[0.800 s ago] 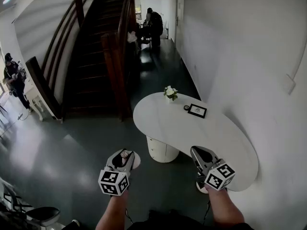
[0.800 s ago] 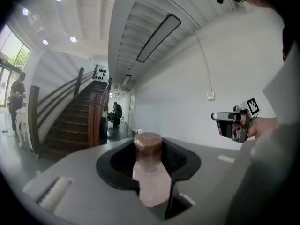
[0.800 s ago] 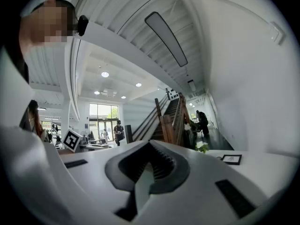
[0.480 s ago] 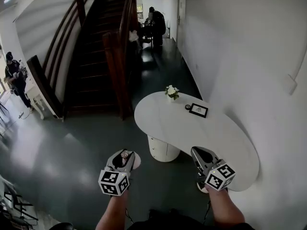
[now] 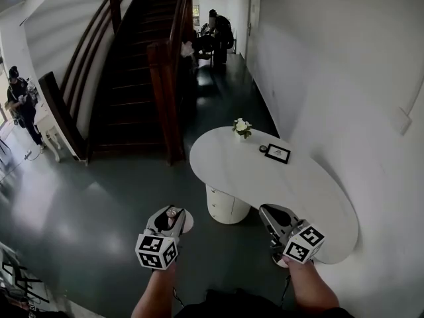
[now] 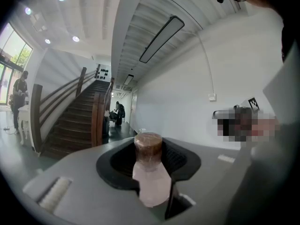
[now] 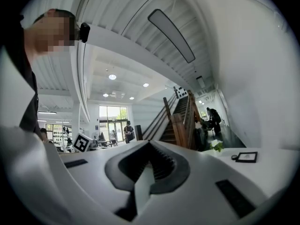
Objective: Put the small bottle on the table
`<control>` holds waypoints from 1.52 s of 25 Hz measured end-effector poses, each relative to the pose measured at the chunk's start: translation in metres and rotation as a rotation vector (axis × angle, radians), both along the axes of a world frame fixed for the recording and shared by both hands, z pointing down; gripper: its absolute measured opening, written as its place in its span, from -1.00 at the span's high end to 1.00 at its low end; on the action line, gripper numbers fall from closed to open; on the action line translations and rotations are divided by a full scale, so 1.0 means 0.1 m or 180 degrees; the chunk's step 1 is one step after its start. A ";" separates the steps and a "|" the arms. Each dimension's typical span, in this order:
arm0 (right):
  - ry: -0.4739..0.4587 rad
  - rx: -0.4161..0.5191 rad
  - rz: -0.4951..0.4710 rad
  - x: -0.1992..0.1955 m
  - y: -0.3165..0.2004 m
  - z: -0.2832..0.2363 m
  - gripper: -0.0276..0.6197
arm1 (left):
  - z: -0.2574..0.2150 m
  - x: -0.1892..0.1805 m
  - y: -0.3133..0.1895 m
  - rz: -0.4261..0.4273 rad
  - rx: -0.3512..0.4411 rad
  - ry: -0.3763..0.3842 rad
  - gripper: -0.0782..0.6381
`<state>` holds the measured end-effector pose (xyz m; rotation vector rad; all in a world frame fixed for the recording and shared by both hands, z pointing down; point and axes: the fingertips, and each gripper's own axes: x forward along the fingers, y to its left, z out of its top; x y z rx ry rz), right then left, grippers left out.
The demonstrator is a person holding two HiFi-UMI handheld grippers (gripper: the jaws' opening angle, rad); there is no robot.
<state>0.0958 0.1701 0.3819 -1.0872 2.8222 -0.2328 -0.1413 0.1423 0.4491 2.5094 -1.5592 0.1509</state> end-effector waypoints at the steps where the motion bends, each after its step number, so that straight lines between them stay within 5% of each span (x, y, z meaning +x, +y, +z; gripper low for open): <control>1: 0.0019 0.0013 -0.0012 -0.06 0.01 -0.02 0.88 | 0.00 -0.04 0.01 0.0006 0.0006 -0.0007 0.37; 18: -0.0087 -0.0060 0.0037 -0.44 0.06 0.08 0.88 | 0.12 -0.40 0.09 0.0119 0.0003 -0.0059 0.37; 38: -0.0331 -0.0301 -0.0081 0.04 -1.44 0.41 0.88 | 0.24 0.10 -1.31 0.0063 -0.0085 -0.0065 0.37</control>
